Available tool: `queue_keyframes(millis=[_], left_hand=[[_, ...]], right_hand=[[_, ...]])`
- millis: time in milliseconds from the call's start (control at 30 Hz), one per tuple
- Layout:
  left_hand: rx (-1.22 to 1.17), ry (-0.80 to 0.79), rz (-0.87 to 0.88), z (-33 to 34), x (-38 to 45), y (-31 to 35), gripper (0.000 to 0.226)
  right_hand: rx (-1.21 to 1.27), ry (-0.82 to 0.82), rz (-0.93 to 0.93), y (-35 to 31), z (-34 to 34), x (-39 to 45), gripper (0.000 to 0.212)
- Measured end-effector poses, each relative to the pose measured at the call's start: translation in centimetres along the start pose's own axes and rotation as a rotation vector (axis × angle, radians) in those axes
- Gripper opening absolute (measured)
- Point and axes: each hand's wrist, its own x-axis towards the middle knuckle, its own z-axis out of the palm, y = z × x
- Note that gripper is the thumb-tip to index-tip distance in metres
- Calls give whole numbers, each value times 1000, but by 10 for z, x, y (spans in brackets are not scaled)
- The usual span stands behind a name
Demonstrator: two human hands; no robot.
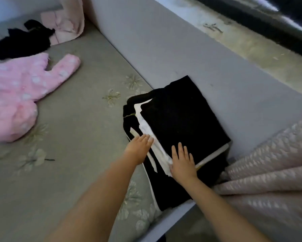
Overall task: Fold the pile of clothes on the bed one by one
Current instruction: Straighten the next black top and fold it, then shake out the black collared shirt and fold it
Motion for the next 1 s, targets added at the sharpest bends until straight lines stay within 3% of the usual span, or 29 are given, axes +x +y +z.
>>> queue_keyframes(millis=[167, 267, 433, 567, 733, 1000], left_hand=[[-201, 183, -147, 15, -33, -14, 57], [-285, 316, -274, 23, -83, -33, 55], [-360, 379, -642, 76, -239, -70, 47], [-425, 346, -963, 149, -404, -68, 50], [-448, 280, -1277, 248, -597, -22, 52], [-562, 202, -1763, 379, -846, 64, 58]], right_hand=[[-118, 205, -36, -31, -18, -7, 60], [-142, 285, -253, -84, -35, -17, 56], [-198, 352, -646, -212, -47, -76, 54], [-215, 376, -927, -329, -24, -177, 56], [-291, 273, -1259, -455, 42, -334, 62], [-364, 129, -1792, -609, 157, -558, 57]])
